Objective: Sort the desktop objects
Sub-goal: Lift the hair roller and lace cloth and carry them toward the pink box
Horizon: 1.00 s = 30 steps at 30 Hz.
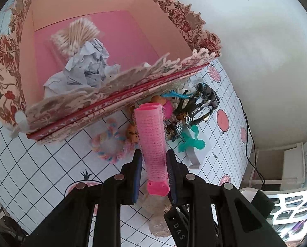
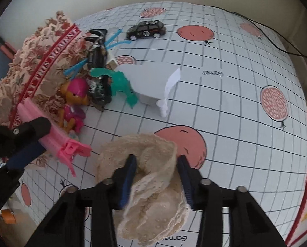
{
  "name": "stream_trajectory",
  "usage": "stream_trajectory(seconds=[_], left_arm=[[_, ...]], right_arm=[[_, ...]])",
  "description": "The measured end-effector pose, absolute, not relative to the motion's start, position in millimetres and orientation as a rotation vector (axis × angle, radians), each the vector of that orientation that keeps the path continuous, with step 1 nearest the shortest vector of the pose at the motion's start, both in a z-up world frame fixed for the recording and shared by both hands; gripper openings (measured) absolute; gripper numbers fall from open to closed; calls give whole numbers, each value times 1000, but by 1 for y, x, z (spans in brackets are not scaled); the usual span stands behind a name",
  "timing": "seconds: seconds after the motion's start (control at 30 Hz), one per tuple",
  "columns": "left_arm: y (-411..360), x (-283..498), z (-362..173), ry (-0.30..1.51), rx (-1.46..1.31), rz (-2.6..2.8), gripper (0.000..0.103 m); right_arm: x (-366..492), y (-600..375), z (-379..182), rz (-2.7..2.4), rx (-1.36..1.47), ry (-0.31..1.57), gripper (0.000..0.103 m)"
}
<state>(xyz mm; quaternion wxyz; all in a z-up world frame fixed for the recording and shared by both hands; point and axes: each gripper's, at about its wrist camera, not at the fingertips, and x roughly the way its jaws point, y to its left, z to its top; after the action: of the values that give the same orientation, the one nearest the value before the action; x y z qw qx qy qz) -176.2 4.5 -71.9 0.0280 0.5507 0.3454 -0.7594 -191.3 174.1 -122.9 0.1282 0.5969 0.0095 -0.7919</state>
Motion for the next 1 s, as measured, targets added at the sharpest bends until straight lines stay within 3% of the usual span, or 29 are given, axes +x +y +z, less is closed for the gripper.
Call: stream_trajectory(seconds=[0.17,0.33,0.57,1.0], left_arm=[[3,-177,-73,1072,1698,-2342,25],[3,-177,-74,1071,1703,-2341,25],[6,-176,-73,1055,1709,-2350,25],[9,-176,-71,1057,1709,-2358,25]], right_arm=[[-192,186,-123,-2346,1714,8,25],[-194,203,-120,-2388,1661,-33,8],[-189,219,-118,-2375,1623,-172,7],[-193,229,-64,-2436,1411,-353,6]])
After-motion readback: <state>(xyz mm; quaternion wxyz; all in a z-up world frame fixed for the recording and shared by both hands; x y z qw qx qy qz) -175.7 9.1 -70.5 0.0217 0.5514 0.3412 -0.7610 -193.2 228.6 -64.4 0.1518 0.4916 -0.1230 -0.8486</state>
